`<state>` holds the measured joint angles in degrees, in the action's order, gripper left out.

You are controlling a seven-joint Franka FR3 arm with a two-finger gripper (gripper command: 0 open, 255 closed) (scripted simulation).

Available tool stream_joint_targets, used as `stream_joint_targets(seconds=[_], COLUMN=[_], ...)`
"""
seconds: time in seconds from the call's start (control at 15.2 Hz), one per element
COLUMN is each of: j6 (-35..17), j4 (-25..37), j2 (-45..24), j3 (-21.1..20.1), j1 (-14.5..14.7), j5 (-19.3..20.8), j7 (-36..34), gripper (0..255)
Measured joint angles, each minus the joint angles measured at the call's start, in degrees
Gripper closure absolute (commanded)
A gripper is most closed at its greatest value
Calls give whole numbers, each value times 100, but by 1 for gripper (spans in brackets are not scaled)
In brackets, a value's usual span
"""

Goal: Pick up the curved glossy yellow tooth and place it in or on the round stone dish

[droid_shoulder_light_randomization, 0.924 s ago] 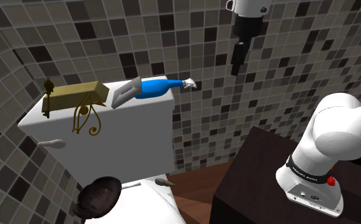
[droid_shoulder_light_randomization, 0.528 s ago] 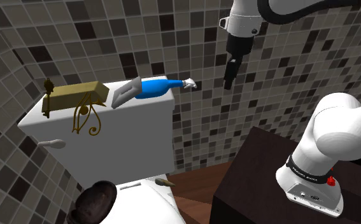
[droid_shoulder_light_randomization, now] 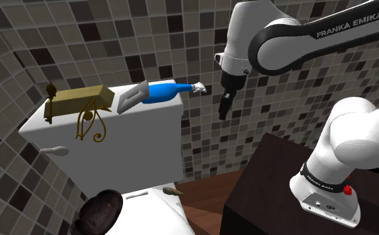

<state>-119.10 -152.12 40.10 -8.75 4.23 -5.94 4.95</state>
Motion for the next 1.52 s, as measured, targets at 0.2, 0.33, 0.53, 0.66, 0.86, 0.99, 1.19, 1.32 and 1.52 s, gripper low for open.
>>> stream_joint_targets(seconds=[0.2, 0.33, 0.53, 0.66, 0.86, 0.99, 1.19, 1.32, 1.52], j6=[-715, -1262, -2024, -2573, -3360, -3866, -4553, -4965, -6189], j4=[-240, -360, -463, -504, -451, -293, -185, 39, 341], j2=[-369, -742, -1294, -1741, -2487, -3086, -3815, -4369, -5028], j3=[-187, -294, -513, -646, -851, -1026, -1211, -1147, -703], j1=[128, 181, 282, 313, 293, 221, 127, 156, 566], j5=[-135, -199, -285, -300, -205, 19, 617, 1430, 2608], j7=[-85, -107, -224, -287, -428, -646, -1173, -1876, -3734], gripper=[0, 0, 0, 0, 0, 0, 0, 0, 0])
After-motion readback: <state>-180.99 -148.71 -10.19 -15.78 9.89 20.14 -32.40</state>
